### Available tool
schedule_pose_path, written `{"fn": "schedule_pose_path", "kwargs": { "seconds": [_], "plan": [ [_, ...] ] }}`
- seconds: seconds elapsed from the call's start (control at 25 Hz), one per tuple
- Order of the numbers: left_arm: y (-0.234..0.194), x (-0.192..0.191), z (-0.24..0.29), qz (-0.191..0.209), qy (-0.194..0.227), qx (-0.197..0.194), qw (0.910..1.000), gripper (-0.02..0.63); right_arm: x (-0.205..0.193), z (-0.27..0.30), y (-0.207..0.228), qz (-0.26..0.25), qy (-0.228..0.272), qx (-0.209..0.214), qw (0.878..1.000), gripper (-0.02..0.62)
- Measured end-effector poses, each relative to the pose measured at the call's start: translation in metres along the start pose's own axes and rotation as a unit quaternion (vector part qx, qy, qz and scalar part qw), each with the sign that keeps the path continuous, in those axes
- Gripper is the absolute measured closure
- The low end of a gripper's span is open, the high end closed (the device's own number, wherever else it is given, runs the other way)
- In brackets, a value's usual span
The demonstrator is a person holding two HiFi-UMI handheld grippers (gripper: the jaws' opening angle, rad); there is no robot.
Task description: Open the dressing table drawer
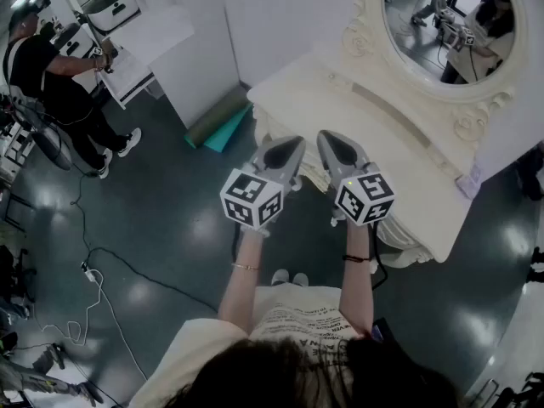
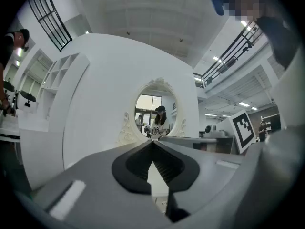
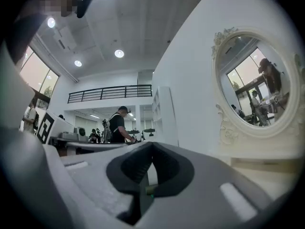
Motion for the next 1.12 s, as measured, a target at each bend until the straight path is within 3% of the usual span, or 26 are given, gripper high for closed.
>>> {"fn": "schedule_pose_path", "kwargs": {
  "seconds": [0.56, 1.12],
  "plan": [
    [0.013, -0.012, 0.011, -0.003, -0.003, 0.005, 1.0, 0.607, -0.003, -0.013, 0.012, 0.002, 0.001, 0.001, 1.0, 0.592],
    [0.022, -0.023, 0.008, -0.016, -0.004, 0.046, 0.9988, 0.607, -0.012, -0.019, 0.018, 0.022, -0.007, 0.022, 1.0, 0.592]
  ]
}}
Point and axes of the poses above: the fingertips, and each gripper's own axes: z forward along the fingers, y to its right, x out of its top, the point moved 1 cm from there along -z, backward along the fingers, and after that the axes turned 9 degrees about -z, right-handed, at the moved point
